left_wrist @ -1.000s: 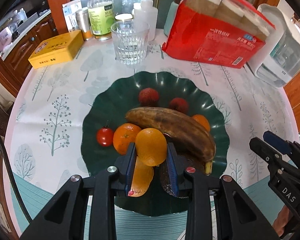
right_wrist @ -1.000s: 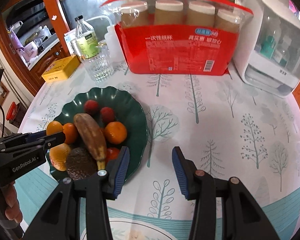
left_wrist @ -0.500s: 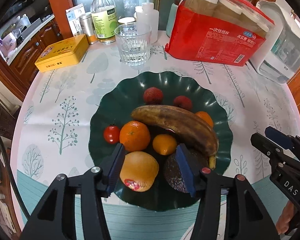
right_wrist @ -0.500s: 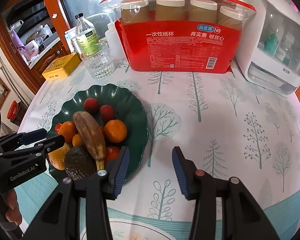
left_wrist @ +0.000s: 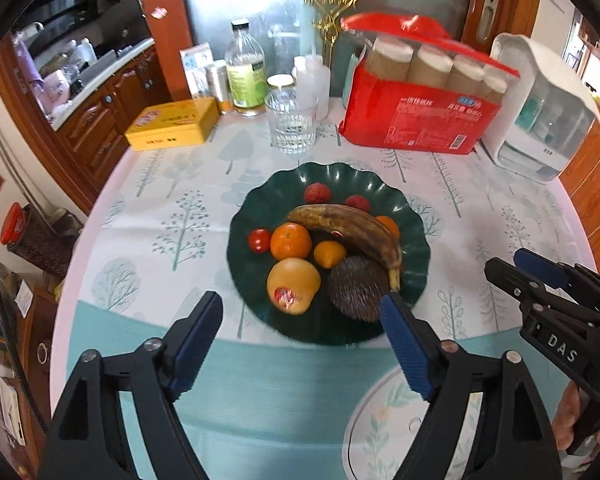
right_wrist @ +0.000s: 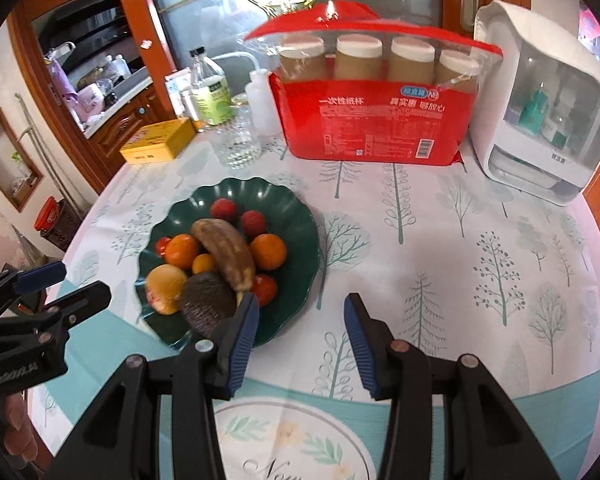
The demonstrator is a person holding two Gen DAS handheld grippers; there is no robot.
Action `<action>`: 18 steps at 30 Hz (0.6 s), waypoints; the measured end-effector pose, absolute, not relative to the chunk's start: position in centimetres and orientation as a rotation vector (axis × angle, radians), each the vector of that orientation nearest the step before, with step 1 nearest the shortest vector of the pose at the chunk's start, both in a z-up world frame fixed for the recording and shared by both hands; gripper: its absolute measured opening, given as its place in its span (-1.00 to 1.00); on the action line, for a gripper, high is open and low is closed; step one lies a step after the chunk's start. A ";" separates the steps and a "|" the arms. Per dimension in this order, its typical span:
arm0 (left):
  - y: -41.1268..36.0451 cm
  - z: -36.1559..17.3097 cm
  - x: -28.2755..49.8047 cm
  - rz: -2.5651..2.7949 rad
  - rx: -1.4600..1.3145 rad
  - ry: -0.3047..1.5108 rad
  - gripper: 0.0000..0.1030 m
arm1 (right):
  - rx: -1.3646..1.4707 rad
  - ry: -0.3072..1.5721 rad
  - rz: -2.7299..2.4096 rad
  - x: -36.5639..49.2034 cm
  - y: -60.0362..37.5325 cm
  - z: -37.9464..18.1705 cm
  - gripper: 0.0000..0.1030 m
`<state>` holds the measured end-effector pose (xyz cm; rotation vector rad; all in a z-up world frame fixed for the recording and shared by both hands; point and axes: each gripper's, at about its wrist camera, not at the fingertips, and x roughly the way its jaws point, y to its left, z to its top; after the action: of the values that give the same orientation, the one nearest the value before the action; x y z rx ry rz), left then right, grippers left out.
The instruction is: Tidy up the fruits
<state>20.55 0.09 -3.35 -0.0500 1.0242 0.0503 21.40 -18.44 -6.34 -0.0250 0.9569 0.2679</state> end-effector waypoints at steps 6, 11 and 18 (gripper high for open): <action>-0.3 -0.8 16.0 0.055 -0.059 0.986 0.74 | -0.011 0.944 0.297 17.7 -18.9 -4.1 -0.13; -0.3 0.7 12.3 0.039 -0.057 0.967 0.77 | 0.010 0.933 0.303 13.7 -19.4 -2.5 -0.04; 0.9 2.3 6.4 0.028 -0.076 0.970 0.86 | 0.008 0.930 0.277 6.9 -18.6 -1.2 0.00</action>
<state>6.38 0.87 2.34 -0.0756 0.9703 0.0276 6.90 -18.63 -1.20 0.0075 0.9303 0.2771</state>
